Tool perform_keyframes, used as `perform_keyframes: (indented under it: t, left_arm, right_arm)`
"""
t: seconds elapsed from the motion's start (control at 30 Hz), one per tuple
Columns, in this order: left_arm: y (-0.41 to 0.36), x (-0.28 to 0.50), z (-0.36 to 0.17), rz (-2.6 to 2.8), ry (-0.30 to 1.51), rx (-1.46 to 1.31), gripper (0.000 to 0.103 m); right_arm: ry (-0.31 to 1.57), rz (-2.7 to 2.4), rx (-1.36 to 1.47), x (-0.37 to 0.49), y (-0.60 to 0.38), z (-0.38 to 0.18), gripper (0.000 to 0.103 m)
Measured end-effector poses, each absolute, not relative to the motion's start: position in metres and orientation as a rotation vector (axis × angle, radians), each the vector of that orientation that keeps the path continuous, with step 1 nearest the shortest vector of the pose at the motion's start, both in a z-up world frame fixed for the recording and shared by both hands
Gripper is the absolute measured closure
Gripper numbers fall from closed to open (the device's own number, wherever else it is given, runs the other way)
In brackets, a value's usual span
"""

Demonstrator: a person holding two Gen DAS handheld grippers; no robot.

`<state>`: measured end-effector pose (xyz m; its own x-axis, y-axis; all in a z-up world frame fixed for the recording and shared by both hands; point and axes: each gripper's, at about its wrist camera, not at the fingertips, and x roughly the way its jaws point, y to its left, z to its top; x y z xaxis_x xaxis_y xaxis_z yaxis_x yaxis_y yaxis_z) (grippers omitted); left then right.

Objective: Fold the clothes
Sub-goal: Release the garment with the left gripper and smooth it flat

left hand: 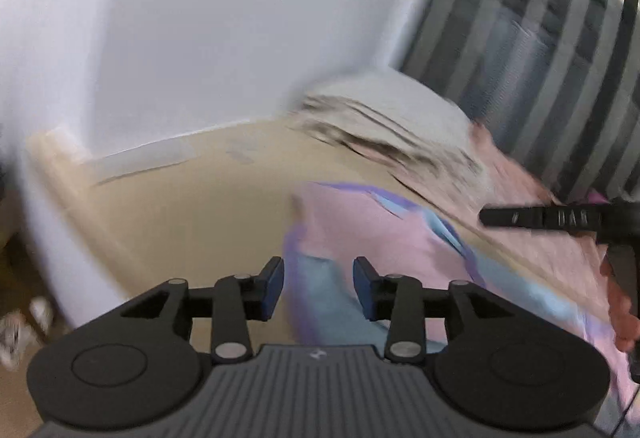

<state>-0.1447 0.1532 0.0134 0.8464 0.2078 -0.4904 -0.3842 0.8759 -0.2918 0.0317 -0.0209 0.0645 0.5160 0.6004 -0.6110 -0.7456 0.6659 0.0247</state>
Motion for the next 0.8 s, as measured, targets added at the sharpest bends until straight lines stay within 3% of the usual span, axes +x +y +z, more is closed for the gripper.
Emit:
perform_keyframes:
  t: [0.17, 0.2, 0.5, 0.67, 0.8]
  left_arm:
    - [0.154, -0.121, 0.01, 0.218, 0.538, -0.408, 0.064]
    - [0.155, -0.121, 0.01, 0.199, 0.54, -0.417, 0.06]
    - [0.16, -0.135, 0.014, 0.387, 0.525, -0.436, 0.058]
    - [0.149, -0.145, 0.027, 0.34, 0.442, -0.41, 0.031]
    - [0.151, -0.133, 0.024, 0.304, 0.48, -0.389, 0.032]
  right_arm:
    - [0.726, 0.781, -0.268, 0.013, -0.042, 0.026, 0.07]
    - [0.72, 0.77, -0.261, 0.011, -0.045, 0.022, 0.07]
    - [0.669, 0.651, -0.219, 0.001, -0.07, 0.016, 0.065]
    - [0.678, 0.63, -0.215, 0.008, -0.07, 0.014, 0.063]
    - [0.707, 0.624, -0.213, 0.013, -0.067, 0.017, 0.062]
